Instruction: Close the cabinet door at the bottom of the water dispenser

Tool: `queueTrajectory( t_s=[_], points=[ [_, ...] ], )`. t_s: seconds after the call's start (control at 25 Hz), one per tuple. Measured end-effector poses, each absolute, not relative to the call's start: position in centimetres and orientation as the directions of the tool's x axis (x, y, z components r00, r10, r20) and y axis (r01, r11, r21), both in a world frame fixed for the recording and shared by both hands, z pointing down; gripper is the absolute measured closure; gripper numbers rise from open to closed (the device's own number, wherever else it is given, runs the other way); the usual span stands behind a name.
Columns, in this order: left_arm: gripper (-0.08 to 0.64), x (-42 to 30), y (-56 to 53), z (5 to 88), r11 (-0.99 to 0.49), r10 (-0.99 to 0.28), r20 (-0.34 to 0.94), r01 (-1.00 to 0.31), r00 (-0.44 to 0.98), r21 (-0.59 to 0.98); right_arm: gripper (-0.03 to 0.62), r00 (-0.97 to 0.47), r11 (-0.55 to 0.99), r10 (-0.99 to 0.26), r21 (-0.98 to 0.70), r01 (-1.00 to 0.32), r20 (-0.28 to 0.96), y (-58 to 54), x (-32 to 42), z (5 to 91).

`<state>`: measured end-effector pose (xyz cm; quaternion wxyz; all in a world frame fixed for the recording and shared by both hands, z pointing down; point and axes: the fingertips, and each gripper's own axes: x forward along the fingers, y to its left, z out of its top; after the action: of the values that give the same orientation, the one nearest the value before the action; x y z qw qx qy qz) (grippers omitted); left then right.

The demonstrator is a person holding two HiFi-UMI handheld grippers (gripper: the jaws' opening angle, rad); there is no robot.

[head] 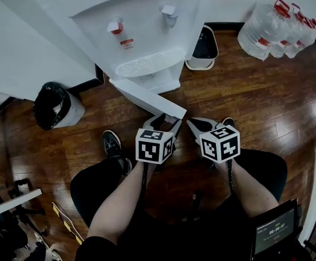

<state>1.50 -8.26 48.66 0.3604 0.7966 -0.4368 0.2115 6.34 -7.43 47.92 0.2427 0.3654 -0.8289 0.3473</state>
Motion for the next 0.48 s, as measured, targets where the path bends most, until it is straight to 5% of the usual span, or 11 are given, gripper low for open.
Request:
queueTrajectory(
  t_s=[0.24,0.48],
  points=[
    [0.357,0.9,-9.9,49.9,-0.356,-0.528,0.675,-0.856,0.515,0.374,0.580,-0.648,0.487,-0.467,-0.437,-0.756,0.601,-10.6,4.7,46.7],
    [0.354,-1.1,-11.0,47.4,-0.357,-0.572,0.658,-0.871,0.490,0.338,0.522,-0.585,0.558,-0.482,-0.286,-0.779,0.652,-11.5,3.9,47.2]
  ],
)
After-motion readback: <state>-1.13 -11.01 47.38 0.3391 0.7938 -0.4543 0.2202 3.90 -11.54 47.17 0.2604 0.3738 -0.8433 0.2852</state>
